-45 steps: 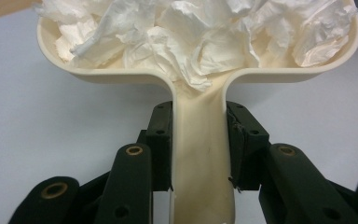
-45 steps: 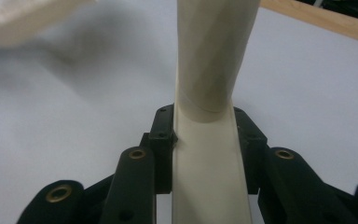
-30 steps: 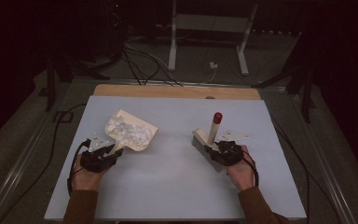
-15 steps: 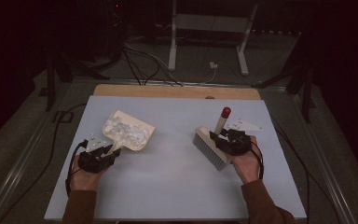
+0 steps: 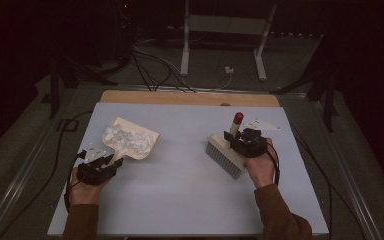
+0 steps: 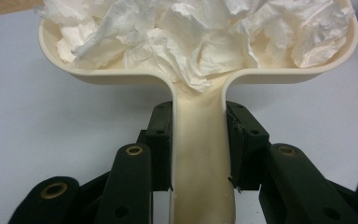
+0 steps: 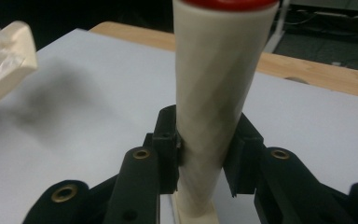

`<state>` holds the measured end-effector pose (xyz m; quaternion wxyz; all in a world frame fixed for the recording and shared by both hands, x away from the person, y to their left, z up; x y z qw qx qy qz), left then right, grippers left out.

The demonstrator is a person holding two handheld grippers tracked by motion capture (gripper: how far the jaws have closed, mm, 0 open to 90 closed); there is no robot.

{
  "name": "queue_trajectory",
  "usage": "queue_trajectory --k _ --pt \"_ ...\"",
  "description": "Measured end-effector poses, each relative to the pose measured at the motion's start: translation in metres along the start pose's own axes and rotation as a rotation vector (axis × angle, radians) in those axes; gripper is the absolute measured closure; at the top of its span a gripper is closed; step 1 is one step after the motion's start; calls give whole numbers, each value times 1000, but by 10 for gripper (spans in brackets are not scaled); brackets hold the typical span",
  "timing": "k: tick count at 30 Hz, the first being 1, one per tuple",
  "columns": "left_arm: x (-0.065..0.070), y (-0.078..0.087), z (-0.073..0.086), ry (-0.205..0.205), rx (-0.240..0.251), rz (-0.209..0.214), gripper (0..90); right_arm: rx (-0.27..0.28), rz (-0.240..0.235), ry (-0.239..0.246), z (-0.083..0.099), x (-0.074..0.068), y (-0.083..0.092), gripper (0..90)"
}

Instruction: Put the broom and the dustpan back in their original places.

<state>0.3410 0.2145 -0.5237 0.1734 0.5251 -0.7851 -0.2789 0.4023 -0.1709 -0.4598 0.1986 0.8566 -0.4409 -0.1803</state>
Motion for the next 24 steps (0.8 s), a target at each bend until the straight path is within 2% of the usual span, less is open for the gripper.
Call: queue_trajectory --k 7,11,15,18,24 --pt "-7 5 0 17 12 -13 666 -31 -47 76 -5 0 14 696" --pt "-8 6 0 17 14 -18 666 -33 -62 89 -4 4 25 696" --pt "-8 6 1 22 14 -20 666 -29 -85 82 0 11 35 696" --pt "-8 5 1 22 12 -21 666 -33 -128 84 5 13 42 696" --pt "-8 4 3 19 5 -23 666 -72 -170 155 19 14 55 696"
Point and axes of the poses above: each handheld gripper's, and its own axes: y roughly backward along the jaws, z roughly out of its underside, x roughly to its right, the point moved 8 cm from there along -y, roughly forward along the jaws, and after that the axes turned 4 degrees about -z, right-handed, at the moved point
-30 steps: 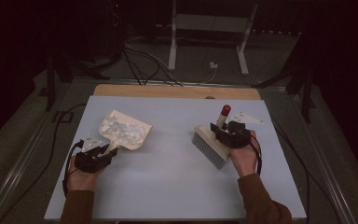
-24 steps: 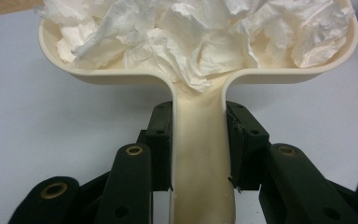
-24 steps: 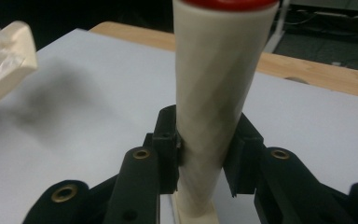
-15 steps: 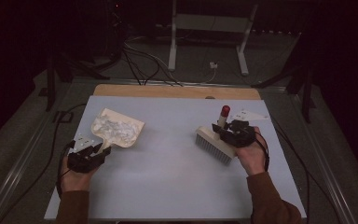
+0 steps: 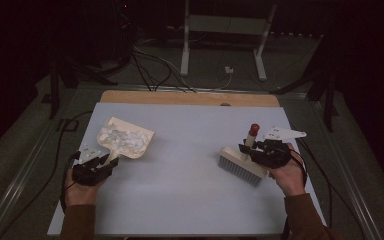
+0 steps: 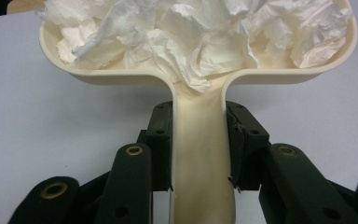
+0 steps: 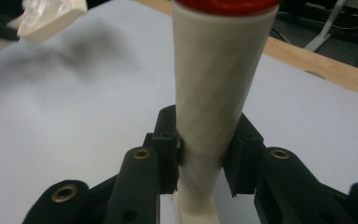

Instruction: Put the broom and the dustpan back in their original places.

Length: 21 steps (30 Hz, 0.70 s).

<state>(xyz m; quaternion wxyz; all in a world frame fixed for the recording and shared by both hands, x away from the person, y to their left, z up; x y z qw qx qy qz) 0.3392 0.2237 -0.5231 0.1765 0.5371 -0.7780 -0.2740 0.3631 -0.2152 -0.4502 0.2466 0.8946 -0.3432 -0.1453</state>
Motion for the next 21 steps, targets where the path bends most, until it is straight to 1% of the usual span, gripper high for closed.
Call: queue_trajectory --k 4,10,12,16,21 --pt "2 0 0 -2 0 2 666 -15 -19 20 6 0 7 696" --pt "1 -1 1 1 -4 3 666 -14 -49 6 13 4 15 696" --pt "1 -2 2 3 -6 2 666 -14 -60 -10 15 6 18 696" --pt "1 -2 2 2 -7 2 666 -15 -84 -20 17 8 22 696" --pt "2 -3 2 0 -11 3 666 -31 -118 -11 19 7 24 695"
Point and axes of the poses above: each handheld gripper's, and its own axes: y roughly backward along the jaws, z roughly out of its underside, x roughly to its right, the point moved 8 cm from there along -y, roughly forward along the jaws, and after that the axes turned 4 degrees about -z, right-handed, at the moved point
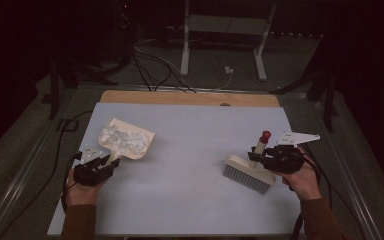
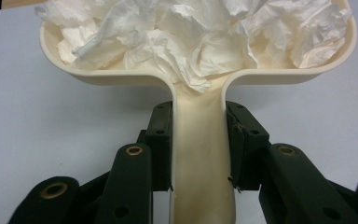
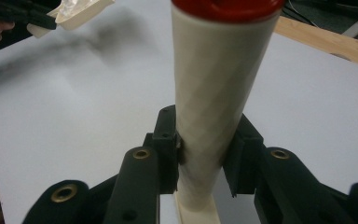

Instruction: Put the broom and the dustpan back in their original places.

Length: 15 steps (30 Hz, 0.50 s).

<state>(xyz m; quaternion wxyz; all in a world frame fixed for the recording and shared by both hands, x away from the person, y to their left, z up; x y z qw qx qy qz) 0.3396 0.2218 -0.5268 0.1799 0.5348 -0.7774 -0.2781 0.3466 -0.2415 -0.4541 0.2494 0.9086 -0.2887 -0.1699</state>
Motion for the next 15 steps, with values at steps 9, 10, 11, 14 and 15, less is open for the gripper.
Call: queue_trajectory --k 9,10,11,14,15 --pt "0 0 0 1 -1 0 666 34 81 -19 -4 6 -10 682" --pt "0 0 0 1 -2 0 666 39 100 -16 -5 6 -12 677" --pt "0 0 0 1 -1 -1 666 42 121 -9 -6 6 -13 672" --pt "0 0 0 7 1 -1 666 71 178 -15 -10 7 -15 661" --pt "-1 0 0 8 1 -1 666 81 199 -17 -11 8 -15 657"
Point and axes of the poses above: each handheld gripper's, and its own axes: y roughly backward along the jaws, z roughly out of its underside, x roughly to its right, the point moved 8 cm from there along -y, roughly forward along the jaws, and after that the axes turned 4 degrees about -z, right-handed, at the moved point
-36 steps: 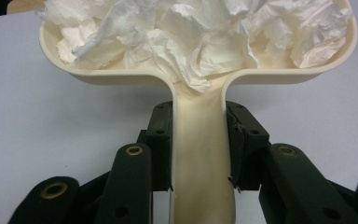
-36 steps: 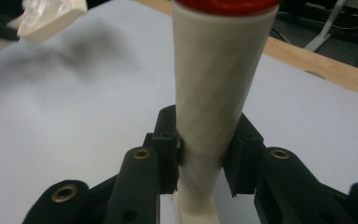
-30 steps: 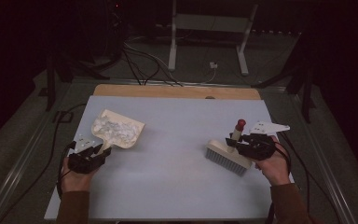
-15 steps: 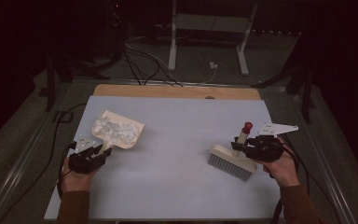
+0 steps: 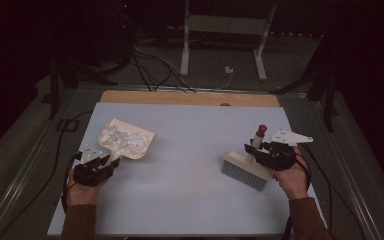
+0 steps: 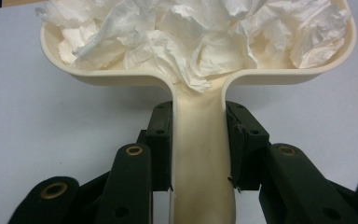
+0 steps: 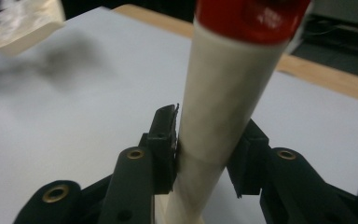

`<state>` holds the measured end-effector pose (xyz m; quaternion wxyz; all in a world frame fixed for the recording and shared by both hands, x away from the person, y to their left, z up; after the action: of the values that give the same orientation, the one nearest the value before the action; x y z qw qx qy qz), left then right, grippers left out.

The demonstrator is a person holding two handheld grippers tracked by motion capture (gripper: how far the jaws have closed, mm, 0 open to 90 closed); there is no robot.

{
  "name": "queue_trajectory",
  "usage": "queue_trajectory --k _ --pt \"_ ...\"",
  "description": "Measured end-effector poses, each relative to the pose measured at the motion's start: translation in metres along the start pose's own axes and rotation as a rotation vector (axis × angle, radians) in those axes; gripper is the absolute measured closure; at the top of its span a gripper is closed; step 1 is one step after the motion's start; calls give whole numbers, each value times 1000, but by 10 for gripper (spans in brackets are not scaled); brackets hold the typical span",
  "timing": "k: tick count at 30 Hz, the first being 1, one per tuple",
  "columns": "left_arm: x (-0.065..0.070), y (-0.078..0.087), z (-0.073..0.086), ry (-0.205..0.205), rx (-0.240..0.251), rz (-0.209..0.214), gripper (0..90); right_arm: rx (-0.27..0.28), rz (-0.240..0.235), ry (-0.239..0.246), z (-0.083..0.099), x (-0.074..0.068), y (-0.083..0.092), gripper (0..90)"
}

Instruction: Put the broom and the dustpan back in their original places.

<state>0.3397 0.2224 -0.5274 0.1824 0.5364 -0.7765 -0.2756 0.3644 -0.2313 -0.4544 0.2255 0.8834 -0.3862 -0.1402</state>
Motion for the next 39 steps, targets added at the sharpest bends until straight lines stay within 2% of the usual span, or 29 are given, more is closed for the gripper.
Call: queue_trajectory --k 3,7,10,12,14,16,18,28,39 --pt "0 0 0 1 0 -1 666 36 67 -17 -5 3 -1 637" --pt "0 0 0 4 0 -3 666 80 146 -71 -10 8 -1 637" --pt "-1 0 0 5 2 -5 666 76 207 -87 -10 10 -4 637" --pt "-1 1 0 8 3 -5 666 76 217 -91 -9 11 -6 650" --pt "-2 1 0 9 2 -3 666 76 202 -94 -9 10 -6 663" --pt "-2 1 0 9 0 -3 666 77 150 -118 -10 7 -3 679" --pt "-2 0 0 9 1 -3 666 70 124 -120 -11 6 0 689" --pt "-1 0 0 10 1 -2 666 32 39 -80 -7 -2 17 691" --pt "1 -1 0 20 2 -9 665 -56 -85 -21 2 -9 40 691"
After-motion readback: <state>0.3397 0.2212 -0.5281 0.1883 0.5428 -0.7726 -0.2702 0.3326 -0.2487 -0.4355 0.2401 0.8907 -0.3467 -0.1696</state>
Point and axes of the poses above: each handheld gripper's, and its own axes: y roughly backward along the jaws, z roughly out of its underside, x roughly to its right, the point moved 8 cm from there along -y, roughly forward along the jaws, and after that the axes turned 4 degrees about -z, right-handed, at the moved point
